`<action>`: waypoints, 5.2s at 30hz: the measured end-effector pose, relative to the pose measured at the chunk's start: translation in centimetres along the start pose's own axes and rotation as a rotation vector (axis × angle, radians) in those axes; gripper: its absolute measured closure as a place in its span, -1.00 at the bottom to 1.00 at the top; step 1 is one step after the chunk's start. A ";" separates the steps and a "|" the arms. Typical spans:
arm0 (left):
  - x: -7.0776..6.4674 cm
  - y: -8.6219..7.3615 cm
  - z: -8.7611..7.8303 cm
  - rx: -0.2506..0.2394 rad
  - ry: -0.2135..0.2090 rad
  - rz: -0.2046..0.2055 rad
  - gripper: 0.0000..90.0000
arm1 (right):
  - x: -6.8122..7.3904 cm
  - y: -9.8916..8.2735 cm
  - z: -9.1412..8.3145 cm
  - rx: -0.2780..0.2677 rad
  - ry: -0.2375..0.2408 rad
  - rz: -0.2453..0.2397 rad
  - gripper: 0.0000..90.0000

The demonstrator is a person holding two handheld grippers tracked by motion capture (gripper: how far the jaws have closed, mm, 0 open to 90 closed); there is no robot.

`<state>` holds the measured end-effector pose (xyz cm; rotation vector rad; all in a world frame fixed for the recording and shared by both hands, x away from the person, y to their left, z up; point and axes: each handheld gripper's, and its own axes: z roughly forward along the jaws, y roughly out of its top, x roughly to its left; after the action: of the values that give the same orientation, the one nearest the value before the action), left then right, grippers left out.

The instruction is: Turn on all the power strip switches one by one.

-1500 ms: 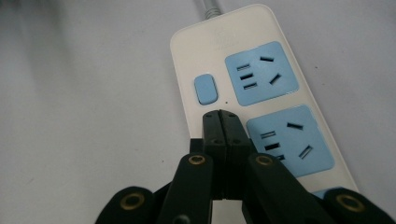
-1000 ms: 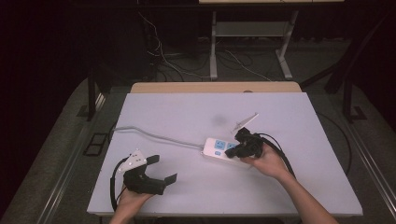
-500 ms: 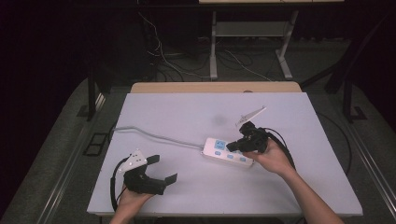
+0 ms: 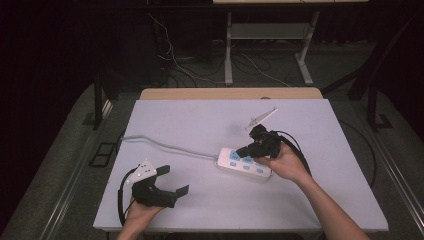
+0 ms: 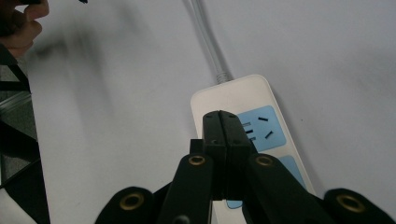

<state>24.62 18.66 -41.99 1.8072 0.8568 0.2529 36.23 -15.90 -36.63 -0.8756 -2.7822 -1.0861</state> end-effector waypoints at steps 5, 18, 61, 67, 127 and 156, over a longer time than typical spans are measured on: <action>0.0 0.0 0.0 0.000 0.000 0.001 -1.00 | 0.0 0.4 0.6 0.005 0.001 -0.005 1.00; 0.0 0.0 0.0 -0.002 -0.001 0.000 -1.00 | -0.2 0.5 2.4 0.050 0.004 -0.001 1.00; -0.1 0.1 0.1 0.004 -0.008 0.002 -1.00 | -0.6 -0.9 4.9 0.067 0.027 0.007 1.00; -0.2 0.1 0.1 0.005 -0.010 0.003 -1.00 | -0.8 -1.2 5.0 0.050 0.039 0.027 1.00; -0.1 0.0 0.0 0.001 0.001 -0.001 -1.00 | -1.5 -1.9 -0.5 -0.111 -0.017 0.037 0.52; -0.3 0.0 0.1 0.000 0.005 -0.007 -1.00 | -0.3 -11.3 -7.0 -0.303 -0.129 0.227 -0.99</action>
<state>24.50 18.42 -41.96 1.8037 0.8663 0.2533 29.53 -27.24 -38.39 -1.2987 -2.5662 -1.4781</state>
